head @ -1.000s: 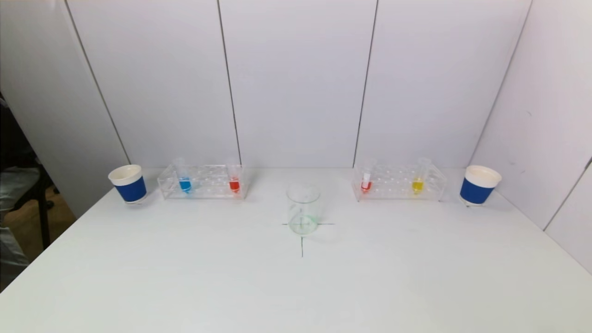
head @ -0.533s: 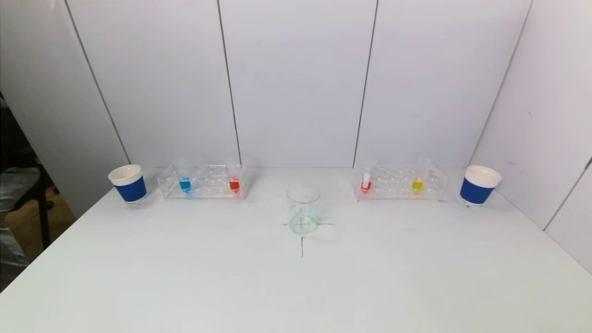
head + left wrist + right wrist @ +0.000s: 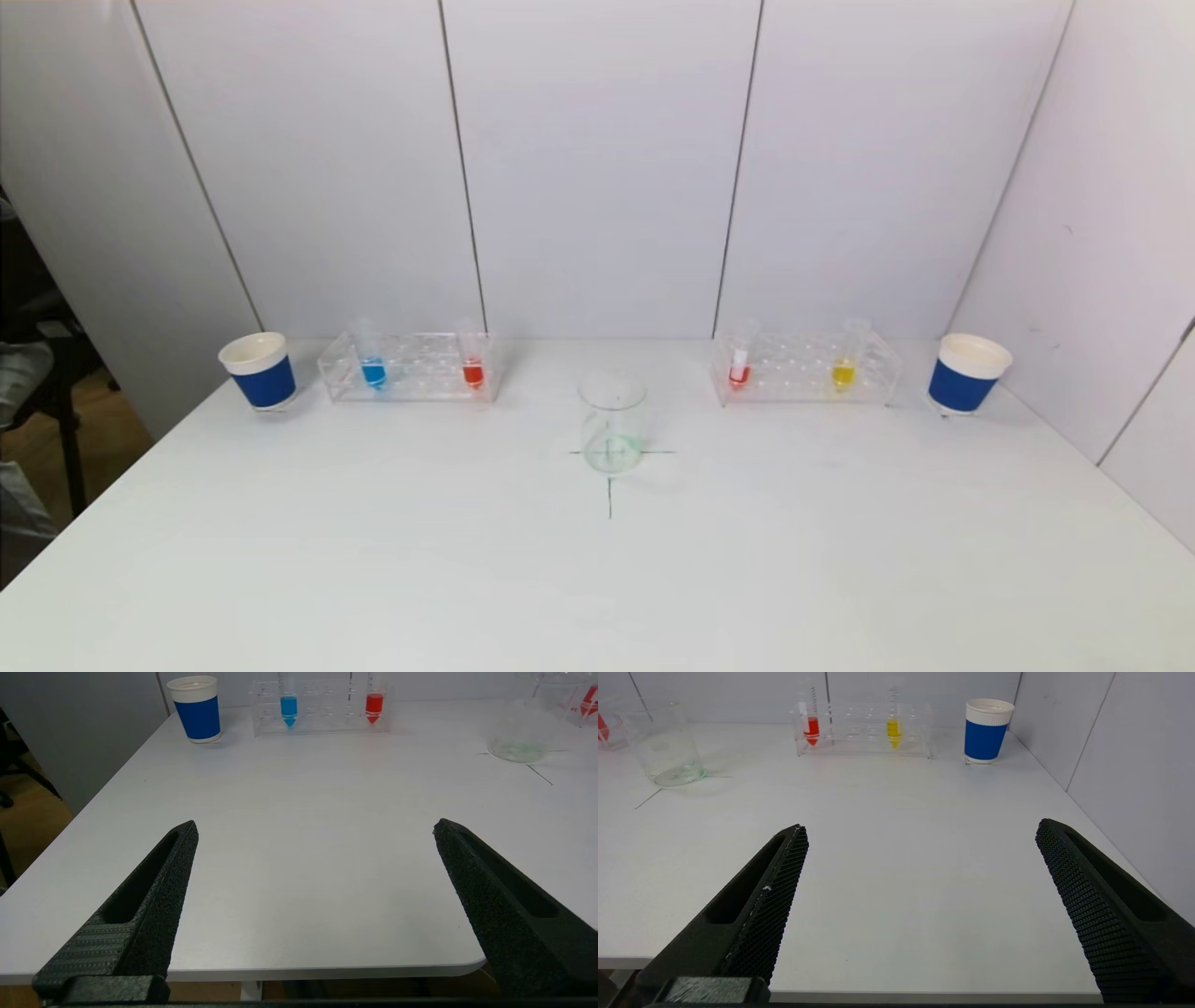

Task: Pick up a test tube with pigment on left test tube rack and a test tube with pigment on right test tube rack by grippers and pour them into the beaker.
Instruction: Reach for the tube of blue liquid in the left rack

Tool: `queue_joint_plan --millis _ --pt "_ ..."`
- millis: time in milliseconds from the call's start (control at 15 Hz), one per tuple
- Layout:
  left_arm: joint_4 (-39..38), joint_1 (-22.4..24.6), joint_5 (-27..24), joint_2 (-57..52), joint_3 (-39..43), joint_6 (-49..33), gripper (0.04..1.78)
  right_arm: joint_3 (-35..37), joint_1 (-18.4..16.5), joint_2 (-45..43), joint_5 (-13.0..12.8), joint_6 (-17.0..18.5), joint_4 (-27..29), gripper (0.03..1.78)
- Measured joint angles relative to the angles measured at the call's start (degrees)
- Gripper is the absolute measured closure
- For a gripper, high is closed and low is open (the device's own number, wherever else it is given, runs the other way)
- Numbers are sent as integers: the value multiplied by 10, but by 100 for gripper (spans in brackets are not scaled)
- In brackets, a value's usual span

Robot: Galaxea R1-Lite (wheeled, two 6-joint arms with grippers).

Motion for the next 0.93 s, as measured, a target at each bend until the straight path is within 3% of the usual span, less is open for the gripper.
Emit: queue_joint_plan --millis 600,933 --pt "59 0 -18 50 -151 4 6 0 0 0 0 0 0 4" --pt "10 -8 -21 179 -222 5 6 0 0 0 0 0 0 4"
